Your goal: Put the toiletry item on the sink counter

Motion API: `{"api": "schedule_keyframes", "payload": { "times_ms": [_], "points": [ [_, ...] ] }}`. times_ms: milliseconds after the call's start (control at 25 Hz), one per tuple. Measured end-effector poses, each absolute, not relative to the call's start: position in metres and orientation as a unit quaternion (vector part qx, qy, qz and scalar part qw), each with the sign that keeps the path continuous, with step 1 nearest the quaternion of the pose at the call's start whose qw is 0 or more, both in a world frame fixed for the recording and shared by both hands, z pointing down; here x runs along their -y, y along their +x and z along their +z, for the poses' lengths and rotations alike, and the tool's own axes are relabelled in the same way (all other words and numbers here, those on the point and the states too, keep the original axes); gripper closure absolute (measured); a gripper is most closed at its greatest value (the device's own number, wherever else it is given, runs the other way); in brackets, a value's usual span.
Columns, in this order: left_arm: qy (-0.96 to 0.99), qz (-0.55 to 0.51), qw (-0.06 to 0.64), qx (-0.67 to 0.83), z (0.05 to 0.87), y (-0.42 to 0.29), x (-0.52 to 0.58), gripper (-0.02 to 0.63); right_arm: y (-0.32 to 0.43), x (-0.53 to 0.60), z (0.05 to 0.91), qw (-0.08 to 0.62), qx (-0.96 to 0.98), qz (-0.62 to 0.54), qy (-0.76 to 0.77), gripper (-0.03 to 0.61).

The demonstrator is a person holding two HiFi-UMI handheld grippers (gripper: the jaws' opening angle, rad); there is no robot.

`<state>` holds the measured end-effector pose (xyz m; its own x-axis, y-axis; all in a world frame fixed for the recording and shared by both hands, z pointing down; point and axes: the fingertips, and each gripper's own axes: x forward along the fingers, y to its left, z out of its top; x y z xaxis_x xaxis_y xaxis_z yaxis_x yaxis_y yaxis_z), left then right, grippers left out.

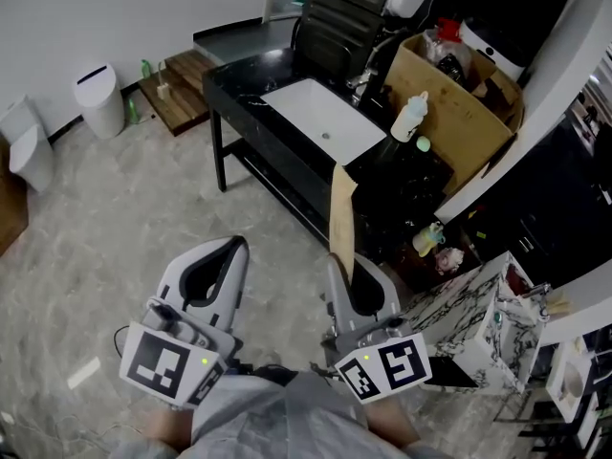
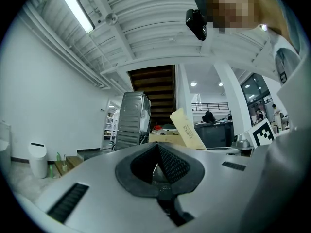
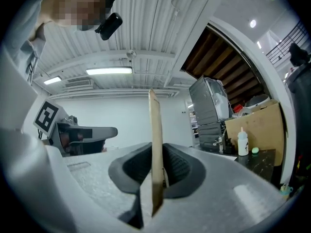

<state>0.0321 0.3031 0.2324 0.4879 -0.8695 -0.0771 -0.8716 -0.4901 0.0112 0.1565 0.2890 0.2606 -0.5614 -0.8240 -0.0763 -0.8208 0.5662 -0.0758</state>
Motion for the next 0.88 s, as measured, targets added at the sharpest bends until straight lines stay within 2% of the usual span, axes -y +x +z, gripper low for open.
{"api": "schedule_keyframes", "payload": {
  "times_ms": [880],
  "points": [
    [-0.843,0.032,0.017,-0.536,0.235,0.019,-0.262,0.609,0.152,-0.233,0.275,0.073,-0.887,-0.048,-0.454,0.527]
  ]
}}
